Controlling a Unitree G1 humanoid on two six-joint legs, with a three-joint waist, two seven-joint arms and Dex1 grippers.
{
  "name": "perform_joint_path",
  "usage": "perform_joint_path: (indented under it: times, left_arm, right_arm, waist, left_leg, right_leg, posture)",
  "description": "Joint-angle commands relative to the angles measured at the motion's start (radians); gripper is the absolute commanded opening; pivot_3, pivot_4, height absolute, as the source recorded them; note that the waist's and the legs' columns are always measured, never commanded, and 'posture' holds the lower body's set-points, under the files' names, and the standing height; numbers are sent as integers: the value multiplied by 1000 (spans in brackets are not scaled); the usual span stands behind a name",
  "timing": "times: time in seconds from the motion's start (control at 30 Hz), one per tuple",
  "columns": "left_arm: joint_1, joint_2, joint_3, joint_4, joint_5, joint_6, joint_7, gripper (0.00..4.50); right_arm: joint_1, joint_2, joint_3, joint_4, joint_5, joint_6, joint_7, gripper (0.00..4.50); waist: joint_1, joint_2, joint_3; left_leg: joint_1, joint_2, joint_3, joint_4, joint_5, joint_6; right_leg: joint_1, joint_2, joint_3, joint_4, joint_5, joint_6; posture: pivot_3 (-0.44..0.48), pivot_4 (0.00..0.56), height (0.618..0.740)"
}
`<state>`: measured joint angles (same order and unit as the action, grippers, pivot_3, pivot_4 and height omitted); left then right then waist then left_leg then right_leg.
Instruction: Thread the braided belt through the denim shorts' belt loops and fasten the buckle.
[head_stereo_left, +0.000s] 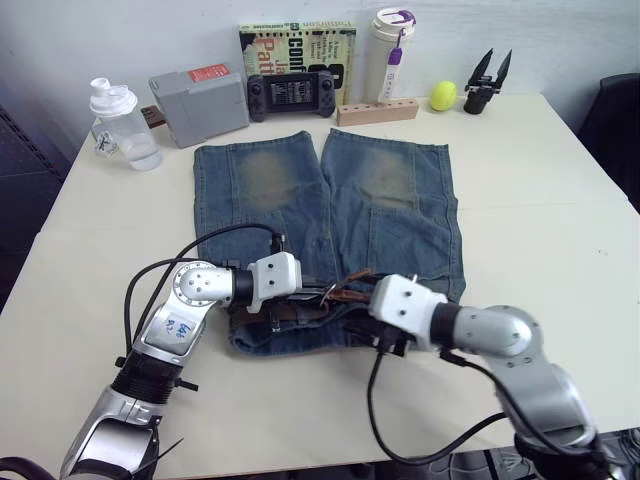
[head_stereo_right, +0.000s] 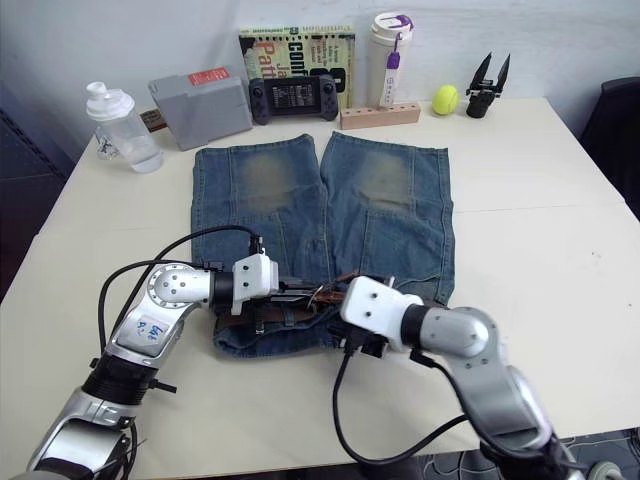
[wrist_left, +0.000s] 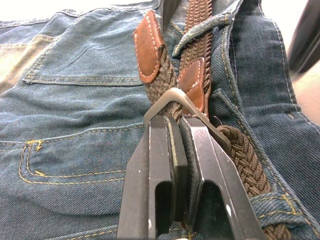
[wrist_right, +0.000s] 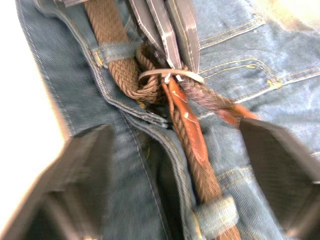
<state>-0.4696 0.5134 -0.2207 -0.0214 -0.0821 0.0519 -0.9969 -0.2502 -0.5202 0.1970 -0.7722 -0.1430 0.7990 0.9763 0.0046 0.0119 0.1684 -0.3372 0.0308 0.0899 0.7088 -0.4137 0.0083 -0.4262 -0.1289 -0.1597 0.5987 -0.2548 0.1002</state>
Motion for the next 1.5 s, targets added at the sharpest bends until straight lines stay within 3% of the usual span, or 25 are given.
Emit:
perform_joint_path:
  times: [0.03, 0.13, 0.4, 0.9, 1.0, 1.1, 1.5]
  left_arm:
    - [8, -17, -30, 4, 8, -20, 1, 0]
    - [11, -21, -31, 0, 11, -20, 7, 0]
    - [18, -24, -30, -15, 13, -15, 15, 0]
    - [13, -18, -34, -19, 18, -21, 11, 0]
    - [12, -17, -33, -20, 19, -19, 11, 0]
    - [12, -16, -32, -23, 20, -17, 11, 0]
    - [5, -15, -27, -35, 18, -7, 14, 0]
  right_arm:
    - [-105, -44, -209, -67, 206, 151, 91, 4239]
    - [-145, -82, -132, 36, 78, -23, -6, 4239]
    - [-126, -159, 27, 104, 14, -157, -62, 4239]
    - [-140, -171, 102, 193, -52, -235, -145, 4239]
    - [-144, -165, 107, 194, -48, -236, -142, 3385]
    - [-148, -158, 97, 162, -10, -219, -121, 2195]
    - [-164, -175, 115, 194, -21, -218, -138, 2195]
  waist:
    - [0, 0, 0]
    - [0, 0, 0]
    - [10, 0, 0]
    - [14, 0, 0]
    - [14, 0, 0]
    - [15, 0, 0]
    - [17, 0, 0]
  left_leg:
    - [0, 0, 0, 0, 0, 0]
    - [0, 0, 0, 1, 0, 0]
    - [0, -1, 0, 2, 0, 0]
    - [0, 0, 0, 3, 0, 0]
    - [0, 0, 0, 3, 0, 0]
    - [0, 0, 0, 3, 0, 0]
    - [0, 0, 0, 4, 0, 0]
  right_leg:
    - [0, 0, 0, 0, 0, 0]
    - [0, 0, 0, 1, 0, 0]
    - [0, -1, 0, 2, 0, 0]
    - [0, -1, 0, 3, 0, 0]
    - [0, -1, 0, 3, 0, 0]
    - [0, -1, 0, 3, 0, 0]
    - [0, -1, 0, 3, 0, 0]
  posture:
    - [0, 150, 726]
    - [0, 150, 726]
    - [0, 150, 726]
    - [0, 150, 726]
    - [0, 150, 726]
    - [0, 150, 726]
    - [0, 150, 726]
